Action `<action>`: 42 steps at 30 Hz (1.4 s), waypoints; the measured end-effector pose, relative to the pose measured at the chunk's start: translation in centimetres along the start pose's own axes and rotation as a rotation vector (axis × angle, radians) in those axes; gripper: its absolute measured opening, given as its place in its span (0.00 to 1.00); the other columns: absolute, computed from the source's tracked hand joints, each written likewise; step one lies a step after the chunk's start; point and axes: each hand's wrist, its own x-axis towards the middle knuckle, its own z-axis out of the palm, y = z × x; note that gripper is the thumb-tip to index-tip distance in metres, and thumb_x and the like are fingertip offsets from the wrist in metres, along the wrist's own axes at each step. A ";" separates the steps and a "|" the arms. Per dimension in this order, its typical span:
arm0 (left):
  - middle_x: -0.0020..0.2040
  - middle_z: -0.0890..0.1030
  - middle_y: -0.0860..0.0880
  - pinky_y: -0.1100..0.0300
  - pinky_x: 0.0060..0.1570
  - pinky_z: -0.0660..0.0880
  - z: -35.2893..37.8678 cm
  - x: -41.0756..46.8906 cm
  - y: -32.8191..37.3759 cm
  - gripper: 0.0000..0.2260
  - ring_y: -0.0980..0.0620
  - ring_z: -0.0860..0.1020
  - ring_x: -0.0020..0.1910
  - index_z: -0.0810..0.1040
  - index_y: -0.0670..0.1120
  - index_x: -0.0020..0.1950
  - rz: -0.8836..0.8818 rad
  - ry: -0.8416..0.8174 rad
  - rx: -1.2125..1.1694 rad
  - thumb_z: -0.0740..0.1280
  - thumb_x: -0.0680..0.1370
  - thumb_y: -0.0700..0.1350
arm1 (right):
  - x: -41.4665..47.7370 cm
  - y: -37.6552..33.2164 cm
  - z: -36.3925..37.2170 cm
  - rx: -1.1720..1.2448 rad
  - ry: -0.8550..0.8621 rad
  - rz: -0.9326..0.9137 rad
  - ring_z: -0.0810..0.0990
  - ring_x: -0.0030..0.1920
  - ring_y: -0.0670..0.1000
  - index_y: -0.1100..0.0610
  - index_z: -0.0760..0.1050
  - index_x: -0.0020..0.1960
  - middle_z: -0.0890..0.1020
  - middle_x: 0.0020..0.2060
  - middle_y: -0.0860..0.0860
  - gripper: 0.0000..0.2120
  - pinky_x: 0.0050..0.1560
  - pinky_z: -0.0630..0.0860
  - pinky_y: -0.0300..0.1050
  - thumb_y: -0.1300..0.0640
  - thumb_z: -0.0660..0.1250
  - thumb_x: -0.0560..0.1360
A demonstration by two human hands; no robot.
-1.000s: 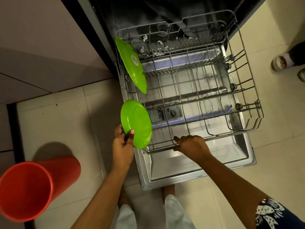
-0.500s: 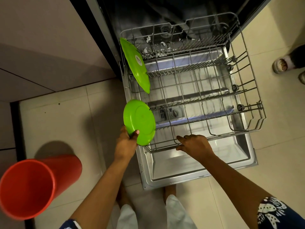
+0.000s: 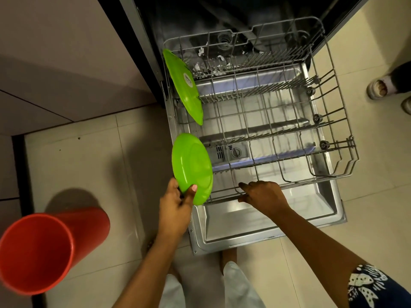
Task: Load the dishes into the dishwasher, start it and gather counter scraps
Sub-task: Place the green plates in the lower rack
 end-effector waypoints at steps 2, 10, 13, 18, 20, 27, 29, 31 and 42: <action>0.40 0.81 0.55 0.69 0.37 0.73 0.7 1.0 0.4 0.07 0.63 0.79 0.36 0.75 0.47 0.54 -0.008 0.035 0.050 0.68 0.77 0.42 | 0.0 -0.1 -0.1 0.002 0.000 0.002 0.80 0.54 0.53 0.51 0.66 0.69 0.81 0.54 0.50 0.24 0.50 0.74 0.42 0.40 0.55 0.78; 0.35 0.78 0.58 0.74 0.31 0.71 1.1 1.0 2.5 0.07 0.66 0.77 0.31 0.74 0.49 0.51 0.078 0.052 0.101 0.69 0.76 0.42 | -0.1 0.2 0.1 0.015 0.021 -0.023 0.80 0.53 0.53 0.52 0.66 0.69 0.81 0.53 0.51 0.24 0.48 0.73 0.41 0.40 0.54 0.78; 0.36 0.79 0.57 0.74 0.32 0.72 2.0 1.2 2.3 0.09 0.64 0.78 0.32 0.75 0.46 0.55 0.042 0.044 0.127 0.69 0.76 0.43 | -0.1 0.1 0.3 0.021 0.018 -0.021 0.80 0.53 0.53 0.52 0.67 0.68 0.81 0.53 0.51 0.23 0.48 0.72 0.40 0.41 0.55 0.78; 0.42 0.82 0.44 0.52 0.39 0.79 2.8 2.8 2.0 0.18 0.45 0.81 0.40 0.72 0.40 0.62 0.004 0.069 0.253 0.67 0.77 0.49 | 0.1 0.1 0.8 0.015 0.030 -0.016 0.80 0.53 0.52 0.51 0.66 0.69 0.81 0.53 0.50 0.23 0.48 0.74 0.41 0.40 0.55 0.78; 0.46 0.83 0.41 0.48 0.41 0.80 3.1 2.9 1.8 0.19 0.41 0.81 0.42 0.71 0.40 0.63 -0.005 0.100 0.296 0.67 0.77 0.50 | 0.2 0.3 0.8 0.006 0.027 -0.024 0.80 0.52 0.53 0.52 0.66 0.68 0.81 0.53 0.50 0.23 0.48 0.74 0.41 0.40 0.54 0.78; 0.54 0.81 0.37 0.48 0.49 0.77 3.2 4.6 -1.0 0.21 0.37 0.79 0.52 0.73 0.38 0.63 -0.199 0.048 0.336 0.68 0.76 0.51 | -0.1 0.0 0.9 -0.021 0.076 -0.015 0.83 0.33 0.51 0.52 0.81 0.53 0.84 0.34 0.50 0.20 0.32 0.76 0.41 0.40 0.71 0.69; 0.53 0.81 0.36 0.48 0.49 0.77 3.7 4.7 -1.4 0.21 0.36 0.79 0.52 0.74 0.38 0.62 -0.193 0.067 0.336 0.69 0.76 0.51 | 0.2 0.4 1.1 -0.076 0.127 -0.020 0.79 0.24 0.48 0.51 0.83 0.43 0.80 0.25 0.47 0.20 0.23 0.73 0.38 0.38 0.77 0.59; 0.52 0.81 0.36 0.47 0.48 0.77 4.1 4.6 -1.7 0.20 0.36 0.79 0.51 0.75 0.37 0.61 -0.179 0.091 0.334 0.69 0.76 0.50 | 0.0 0.2 1.0 -0.075 0.126 -0.020 0.80 0.26 0.49 0.51 0.82 0.46 0.81 0.27 0.47 0.20 0.26 0.74 0.39 0.38 0.76 0.61; 0.54 0.83 0.43 0.61 0.46 0.73 1.8 2.5 -1.8 0.22 0.43 0.80 0.54 0.73 0.42 0.64 -0.168 -0.098 0.288 0.69 0.76 0.52 | 0.1 -1.2 -1.0 -0.009 -0.205 0.167 0.73 0.64 0.52 0.51 0.66 0.69 0.75 0.63 0.50 0.24 0.65 0.66 0.52 0.40 0.57 0.77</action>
